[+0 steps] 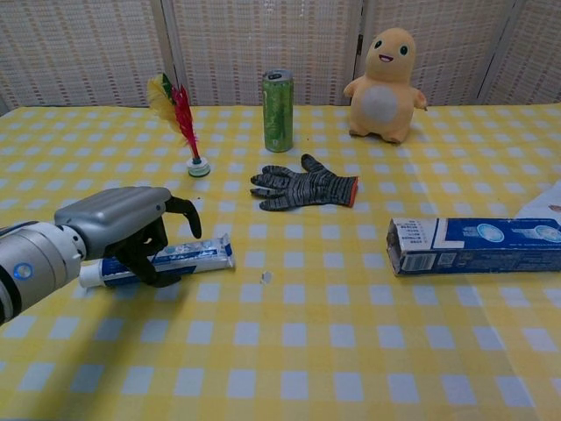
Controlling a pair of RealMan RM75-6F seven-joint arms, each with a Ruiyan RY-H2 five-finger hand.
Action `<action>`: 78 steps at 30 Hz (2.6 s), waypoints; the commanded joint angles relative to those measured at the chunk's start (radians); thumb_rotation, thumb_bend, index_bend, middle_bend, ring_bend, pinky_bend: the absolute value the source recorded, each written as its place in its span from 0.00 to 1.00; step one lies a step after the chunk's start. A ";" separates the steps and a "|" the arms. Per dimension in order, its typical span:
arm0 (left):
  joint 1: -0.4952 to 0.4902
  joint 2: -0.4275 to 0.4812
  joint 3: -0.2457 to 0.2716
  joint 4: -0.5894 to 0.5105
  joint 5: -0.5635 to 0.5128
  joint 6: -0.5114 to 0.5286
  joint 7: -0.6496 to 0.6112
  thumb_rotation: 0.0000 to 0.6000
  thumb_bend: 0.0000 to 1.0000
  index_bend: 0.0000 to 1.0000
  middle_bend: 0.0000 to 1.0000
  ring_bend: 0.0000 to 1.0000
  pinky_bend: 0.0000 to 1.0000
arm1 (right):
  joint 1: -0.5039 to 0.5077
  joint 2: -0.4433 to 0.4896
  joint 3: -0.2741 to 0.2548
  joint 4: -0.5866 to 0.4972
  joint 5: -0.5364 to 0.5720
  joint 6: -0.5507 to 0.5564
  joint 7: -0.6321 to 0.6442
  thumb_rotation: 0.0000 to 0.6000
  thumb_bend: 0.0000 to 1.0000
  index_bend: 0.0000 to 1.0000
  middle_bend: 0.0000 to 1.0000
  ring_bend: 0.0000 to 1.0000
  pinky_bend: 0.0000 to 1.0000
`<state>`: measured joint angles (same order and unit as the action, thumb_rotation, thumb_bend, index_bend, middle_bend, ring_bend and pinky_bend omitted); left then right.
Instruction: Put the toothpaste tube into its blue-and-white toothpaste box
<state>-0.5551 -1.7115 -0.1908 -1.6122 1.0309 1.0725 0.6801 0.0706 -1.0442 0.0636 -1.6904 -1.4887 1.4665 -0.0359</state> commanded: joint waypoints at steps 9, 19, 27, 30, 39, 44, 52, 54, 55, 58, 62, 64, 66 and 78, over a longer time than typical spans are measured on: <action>-0.036 -0.041 0.002 0.119 0.014 -0.009 -0.091 1.00 0.29 0.45 1.00 1.00 1.00 | -0.002 -0.001 0.005 0.001 0.013 0.002 -0.004 1.00 0.30 0.00 0.00 0.00 0.00; -0.069 -0.072 0.008 0.173 0.003 -0.050 -0.138 1.00 0.29 0.45 1.00 1.00 1.00 | -0.008 0.001 0.007 0.001 0.020 0.009 -0.007 1.00 0.30 0.00 0.00 0.00 0.00; -0.081 -0.099 0.011 0.232 0.031 -0.034 -0.171 1.00 0.29 0.51 1.00 1.00 1.00 | -0.006 0.000 0.008 0.003 0.026 0.004 -0.010 1.00 0.30 0.00 0.00 0.00 0.00; -0.081 -0.098 0.012 0.241 0.032 -0.035 -0.184 1.00 0.29 0.57 1.00 1.00 1.00 | -0.005 0.000 0.008 0.002 0.026 0.001 -0.013 1.00 0.30 0.00 0.00 0.00 0.00; -0.067 -0.075 0.021 0.230 0.071 -0.008 -0.241 1.00 0.33 0.85 1.00 1.00 1.00 | -0.007 -0.003 0.005 0.000 0.020 0.006 -0.020 1.00 0.30 0.00 0.00 0.00 0.00; -0.038 -0.057 0.022 0.195 0.171 0.064 -0.376 1.00 0.46 0.97 1.00 1.00 1.00 | -0.005 -0.005 0.000 -0.001 0.012 0.001 -0.026 1.00 0.30 0.00 0.00 0.00 0.00; 0.024 0.076 0.021 -0.024 0.271 0.101 -0.697 1.00 0.49 0.98 1.00 1.00 1.00 | 0.039 0.013 -0.016 0.006 -0.003 -0.094 0.035 1.00 0.30 0.00 0.00 0.00 0.00; 0.038 0.106 0.018 -0.072 0.295 0.114 -0.772 1.00 0.49 0.98 1.00 1.00 1.00 | 0.053 0.017 -0.014 0.008 0.003 -0.120 0.044 1.00 0.30 0.00 0.00 0.00 0.00; 0.047 0.123 0.019 -0.102 0.312 0.122 -0.816 1.00 0.49 0.98 1.00 1.00 1.00 | 0.063 0.020 -0.011 0.008 0.006 -0.133 0.053 1.00 0.30 0.00 0.00 0.00 0.00; 0.059 0.164 0.023 -0.174 0.325 0.113 -0.909 1.00 0.49 0.98 1.00 1.00 1.00 | 0.082 0.020 -0.002 0.009 0.008 -0.153 0.073 1.00 0.30 0.00 0.00 0.01 0.00; 0.071 0.208 0.018 -0.245 0.343 0.115 -0.984 1.00 0.49 0.98 1.00 1.00 1.00 | 0.128 0.020 0.009 0.001 0.023 -0.221 0.073 1.00 0.30 0.00 0.00 0.05 0.00; 0.080 0.206 0.023 -0.252 0.368 0.141 -0.984 1.00 0.49 0.98 1.00 1.00 1.00 | 0.156 0.013 0.018 0.001 0.044 -0.265 0.068 1.00 0.30 0.00 0.00 0.08 0.01; 0.086 0.209 0.025 -0.263 0.379 0.154 -0.988 1.00 0.49 0.98 1.00 1.00 1.00 | 0.180 -0.002 0.028 0.011 0.067 -0.299 0.058 1.00 0.30 0.00 0.03 0.11 0.05; 0.110 0.266 0.022 -0.337 0.406 0.197 -0.992 1.00 0.49 0.98 1.00 1.00 1.00 | 0.315 -0.133 0.047 0.096 0.196 -0.512 0.002 1.00 0.30 0.07 0.15 0.21 0.15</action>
<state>-0.4463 -1.4471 -0.1689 -1.9475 1.4359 1.2690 -0.3121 0.3659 -1.1560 0.1120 -1.6070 -1.2973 0.9724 -0.0145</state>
